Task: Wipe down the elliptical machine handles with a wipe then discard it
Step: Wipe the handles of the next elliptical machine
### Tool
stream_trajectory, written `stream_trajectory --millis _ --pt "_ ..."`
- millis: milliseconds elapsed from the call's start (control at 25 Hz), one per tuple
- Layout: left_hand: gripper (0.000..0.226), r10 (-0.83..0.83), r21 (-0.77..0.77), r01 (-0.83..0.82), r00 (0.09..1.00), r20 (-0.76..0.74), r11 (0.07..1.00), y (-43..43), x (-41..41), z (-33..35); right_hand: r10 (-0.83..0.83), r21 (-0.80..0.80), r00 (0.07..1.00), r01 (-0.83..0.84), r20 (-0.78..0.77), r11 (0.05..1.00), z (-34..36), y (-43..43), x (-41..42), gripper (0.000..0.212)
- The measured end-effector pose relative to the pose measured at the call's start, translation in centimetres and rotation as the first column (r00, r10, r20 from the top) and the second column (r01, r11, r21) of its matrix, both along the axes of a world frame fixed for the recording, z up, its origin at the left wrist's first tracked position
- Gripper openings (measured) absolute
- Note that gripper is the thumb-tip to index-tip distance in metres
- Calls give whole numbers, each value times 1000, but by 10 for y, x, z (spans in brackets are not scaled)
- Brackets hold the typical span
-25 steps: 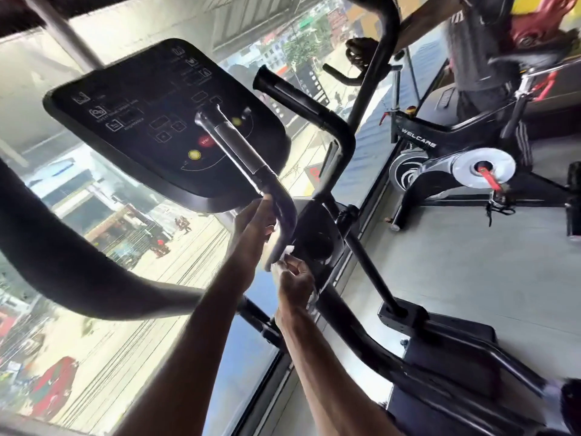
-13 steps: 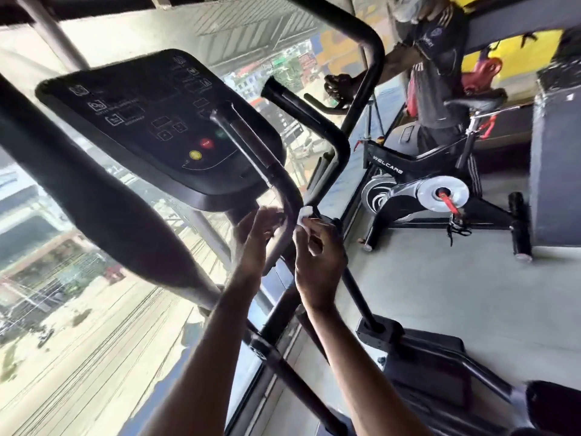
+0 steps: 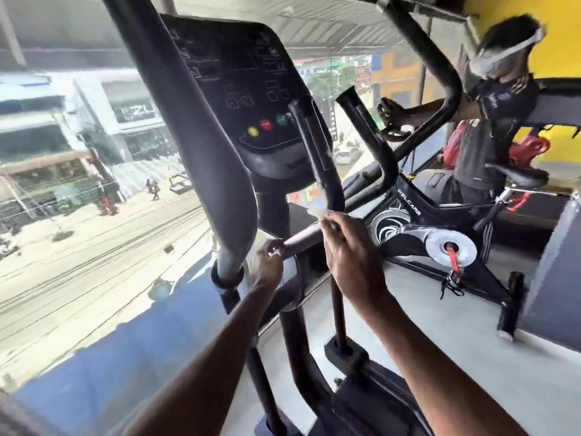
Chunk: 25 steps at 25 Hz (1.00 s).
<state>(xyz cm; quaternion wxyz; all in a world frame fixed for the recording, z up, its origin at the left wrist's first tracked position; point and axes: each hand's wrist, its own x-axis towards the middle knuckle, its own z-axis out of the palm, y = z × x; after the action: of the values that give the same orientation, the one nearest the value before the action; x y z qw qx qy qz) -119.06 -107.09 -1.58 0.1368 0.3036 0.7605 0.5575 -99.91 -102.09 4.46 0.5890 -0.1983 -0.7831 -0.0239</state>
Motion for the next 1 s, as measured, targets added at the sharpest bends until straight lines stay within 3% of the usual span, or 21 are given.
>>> stream_trajectory --millis 200,320,400,560,680,760,1000 --pt "51 100 15 -100 995 10 995 -24 32 21 57 -110 960 -28 274 993 -11 -12 -17 35" --pt "68 121 27 -121 993 8 992 -25 30 9 -48 49 897 29 440 998 -22 -30 -38 24" --pt "60 148 41 -148 989 16 988 -25 29 5 -62 80 852 23 520 996 -21 -38 -47 22" --pt "63 161 74 -162 987 7 984 -26 23 -4 -147 122 852 99 503 988 16 -25 -23 26" --pt "65 173 127 -181 982 74 975 -23 23 -9 -227 195 842 147 490 970 37 -22 -14 24" --pt "70 163 180 -190 975 153 965 -21 17 -18 -242 227 785 133 570 965 35 -29 -26 28" --pt "49 86 239 -207 897 434 949 -9 -2 -37 -167 158 628 71 760 985 2 -31 -85 16"
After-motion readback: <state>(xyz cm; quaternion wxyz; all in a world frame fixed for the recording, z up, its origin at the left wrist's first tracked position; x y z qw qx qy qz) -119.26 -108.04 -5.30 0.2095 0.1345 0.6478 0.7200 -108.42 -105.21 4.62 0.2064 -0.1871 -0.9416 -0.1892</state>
